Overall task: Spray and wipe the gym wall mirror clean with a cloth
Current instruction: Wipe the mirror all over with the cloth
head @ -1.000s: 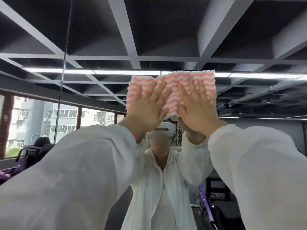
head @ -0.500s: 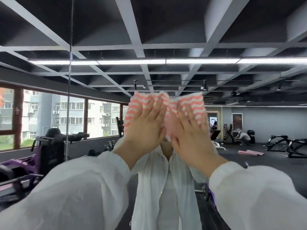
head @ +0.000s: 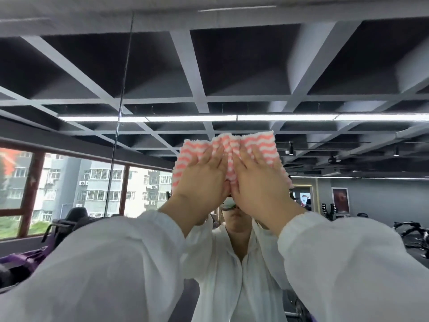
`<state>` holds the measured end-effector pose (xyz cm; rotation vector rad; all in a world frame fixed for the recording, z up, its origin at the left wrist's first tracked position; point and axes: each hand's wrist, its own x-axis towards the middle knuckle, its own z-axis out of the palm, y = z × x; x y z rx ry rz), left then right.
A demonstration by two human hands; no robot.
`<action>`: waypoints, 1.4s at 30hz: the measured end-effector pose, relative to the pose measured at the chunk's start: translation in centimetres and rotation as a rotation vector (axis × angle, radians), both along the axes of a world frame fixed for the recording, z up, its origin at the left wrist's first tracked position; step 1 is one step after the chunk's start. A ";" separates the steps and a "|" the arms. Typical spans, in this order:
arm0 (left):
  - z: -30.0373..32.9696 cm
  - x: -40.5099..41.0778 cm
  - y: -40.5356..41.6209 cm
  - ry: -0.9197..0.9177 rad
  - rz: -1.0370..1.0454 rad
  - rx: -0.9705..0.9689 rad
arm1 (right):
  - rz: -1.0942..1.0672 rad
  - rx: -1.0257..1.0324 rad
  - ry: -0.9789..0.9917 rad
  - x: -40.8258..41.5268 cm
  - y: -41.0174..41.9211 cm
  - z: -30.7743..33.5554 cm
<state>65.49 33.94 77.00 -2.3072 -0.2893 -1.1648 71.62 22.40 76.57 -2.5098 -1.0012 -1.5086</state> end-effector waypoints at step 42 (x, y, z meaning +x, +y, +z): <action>-21.2 -0.2 4.2 0.018 -0.070 0.060 | 0.177 0.053 -0.209 1.8 0.5 -20.8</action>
